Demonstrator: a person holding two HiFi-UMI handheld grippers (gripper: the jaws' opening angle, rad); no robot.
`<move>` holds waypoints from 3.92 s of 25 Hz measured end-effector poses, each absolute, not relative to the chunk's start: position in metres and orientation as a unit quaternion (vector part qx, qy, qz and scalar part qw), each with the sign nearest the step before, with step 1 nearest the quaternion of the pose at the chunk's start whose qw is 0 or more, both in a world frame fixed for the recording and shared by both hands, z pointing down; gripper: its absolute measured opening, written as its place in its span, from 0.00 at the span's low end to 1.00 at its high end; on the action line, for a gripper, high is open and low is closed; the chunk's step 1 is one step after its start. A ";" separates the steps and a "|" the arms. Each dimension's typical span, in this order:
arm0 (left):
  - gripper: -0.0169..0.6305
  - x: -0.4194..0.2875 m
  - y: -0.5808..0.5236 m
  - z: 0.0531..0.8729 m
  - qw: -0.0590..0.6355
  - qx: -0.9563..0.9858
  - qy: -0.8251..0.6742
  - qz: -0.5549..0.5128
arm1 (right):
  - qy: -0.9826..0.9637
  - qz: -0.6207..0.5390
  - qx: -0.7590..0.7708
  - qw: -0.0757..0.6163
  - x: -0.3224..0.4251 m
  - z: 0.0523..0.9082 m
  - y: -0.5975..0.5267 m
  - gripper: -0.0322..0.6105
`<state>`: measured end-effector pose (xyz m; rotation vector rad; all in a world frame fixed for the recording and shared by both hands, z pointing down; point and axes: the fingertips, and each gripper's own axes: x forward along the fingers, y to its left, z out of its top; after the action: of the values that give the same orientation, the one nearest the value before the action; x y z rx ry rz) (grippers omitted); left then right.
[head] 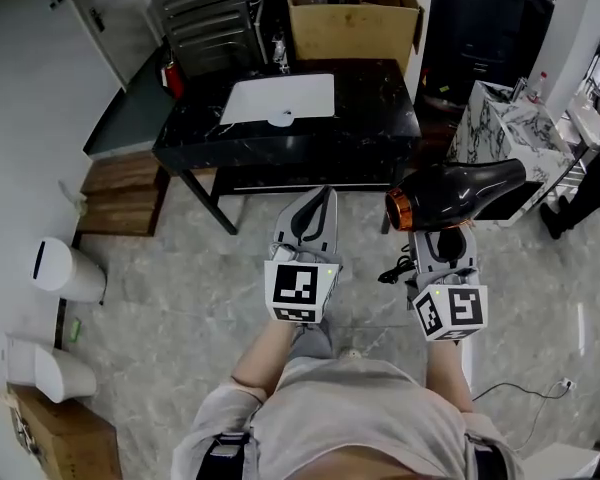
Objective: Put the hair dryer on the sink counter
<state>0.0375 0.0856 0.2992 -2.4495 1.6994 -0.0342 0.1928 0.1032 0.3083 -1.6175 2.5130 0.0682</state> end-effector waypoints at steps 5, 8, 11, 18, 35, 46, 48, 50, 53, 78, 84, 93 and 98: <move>0.05 0.031 0.041 0.306 0.069 -0.822 0.565 -0.007 | 0.832 0.010 -0.549 0.080 0.192 0.314 0.064 0.37; 0.05 0.019 0.008 0.308 0.065 -0.822 0.565 -0.002 | 0.825 0.009 -0.560 0.076 0.186 0.317 0.034 0.37; 0.05 0.004 -0.028 0.310 0.062 -0.824 0.563 0.002 | 0.816 0.007 -0.572 0.075 0.176 0.320 0.002 0.37; 0.05 -0.023 -0.108 0.312 0.056 -0.844 0.534 0.002 | 0.792 0.004 -0.606 0.076 0.148 0.323 -0.066 0.37; 0.05 -0.068 -0.245 0.319 0.058 -0.884 0.465 0.010 | 0.751 0.014 -0.656 0.073 0.089 0.320 -0.194 0.37; 0.05 -0.077 -0.319 0.325 0.049 -0.875 0.481 0.012 | 0.753 -0.005 -0.654 0.067 0.093 0.326 -0.279 0.37; 0.05 -0.075 -0.337 0.324 0.048 -0.873 0.486 0.016 | 0.758 -0.007 -0.649 0.066 0.095 0.327 -0.301 0.37; 0.05 -0.072 -0.356 0.323 0.047 -0.870 0.490 0.019 | 0.763 -0.010 -0.644 0.065 0.098 0.327 -0.324 0.37; 0.05 -0.068 -0.386 0.322 0.042 -0.865 0.499 0.017 | 0.771 -0.017 -0.634 0.058 0.101 0.328 -0.362 0.37; 0.05 -0.064 -0.541 0.372 -0.020 -0.827 0.561 -0.037 | 0.802 -0.180 -0.567 -0.061 0.091 0.468 -0.594 0.38; 0.05 -0.070 -0.555 0.385 -0.033 -0.820 0.570 -0.048 | 0.791 -0.220 -0.561 -0.102 0.084 0.512 -0.610 0.38; 0.05 -0.075 -0.567 0.401 -0.045 -0.815 0.575 -0.060 | 0.779 -0.267 -0.547 -0.153 0.076 0.557 -0.620 0.38; 0.05 -0.077 -0.568 0.404 -0.049 -0.813 0.577 -0.061 | 0.771 -0.283 -0.546 -0.167 0.076 0.568 -0.624 0.39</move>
<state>-0.0769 -0.5683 0.4044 -2.6368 1.8712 -0.1984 0.0761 -0.6242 0.5680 -1.9242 2.7190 -0.9975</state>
